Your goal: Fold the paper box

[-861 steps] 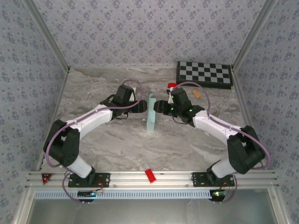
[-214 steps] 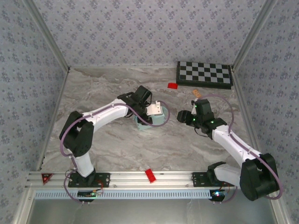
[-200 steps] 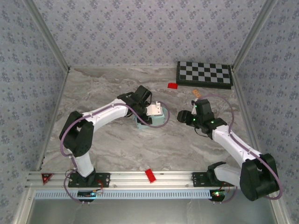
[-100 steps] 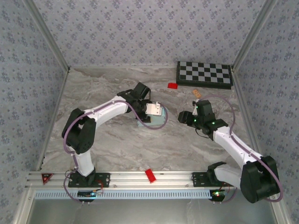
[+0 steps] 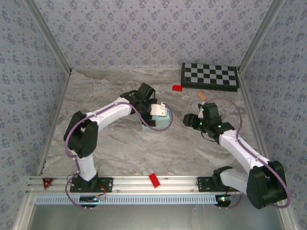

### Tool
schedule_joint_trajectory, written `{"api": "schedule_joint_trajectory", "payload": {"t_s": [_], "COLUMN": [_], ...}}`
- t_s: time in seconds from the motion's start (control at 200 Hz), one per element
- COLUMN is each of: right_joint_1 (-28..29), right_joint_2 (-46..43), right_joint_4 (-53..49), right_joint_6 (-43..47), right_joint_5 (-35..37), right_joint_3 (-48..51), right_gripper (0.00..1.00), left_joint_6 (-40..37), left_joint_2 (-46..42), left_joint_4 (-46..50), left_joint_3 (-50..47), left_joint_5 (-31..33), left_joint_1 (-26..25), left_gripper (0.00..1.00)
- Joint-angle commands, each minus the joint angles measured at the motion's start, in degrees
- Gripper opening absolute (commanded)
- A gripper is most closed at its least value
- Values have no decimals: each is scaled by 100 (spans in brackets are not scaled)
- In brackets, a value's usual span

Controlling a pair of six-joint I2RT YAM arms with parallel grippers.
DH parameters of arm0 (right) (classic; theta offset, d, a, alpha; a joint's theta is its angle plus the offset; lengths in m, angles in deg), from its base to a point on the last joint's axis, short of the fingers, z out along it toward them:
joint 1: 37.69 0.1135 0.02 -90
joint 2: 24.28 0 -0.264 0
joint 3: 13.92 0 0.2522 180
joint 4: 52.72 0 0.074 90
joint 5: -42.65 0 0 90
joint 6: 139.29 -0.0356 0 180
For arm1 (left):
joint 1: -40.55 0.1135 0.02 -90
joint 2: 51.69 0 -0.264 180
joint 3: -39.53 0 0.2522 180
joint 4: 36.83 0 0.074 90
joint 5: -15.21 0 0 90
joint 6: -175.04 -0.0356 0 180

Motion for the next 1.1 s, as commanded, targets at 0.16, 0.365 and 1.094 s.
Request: {"api": "schedule_joint_trajectory", "payload": {"t_s": [0.16, 0.365, 1.094], "right_joint_1": [-90, -116, 98], "right_joint_2": [-12, 118, 925], "right_joint_4": [-417, -717, -1149], "right_joint_6": [577, 1036, 1896], "right_joint_5": [-14, -45, -1035], "right_joint_3": [-321, -657, -1898], "right_gripper": [63, 63, 56], "left_joint_6": [488, 1487, 7222], "left_joint_2": [-672, -1286, -2826], "left_joint_4": [-56, -701, 221], "left_joint_3": [293, 135, -914], "left_joint_5": [239, 855, 1819], "left_joint_1": [-158, -177, 491], "left_gripper": [97, 100, 89]}}
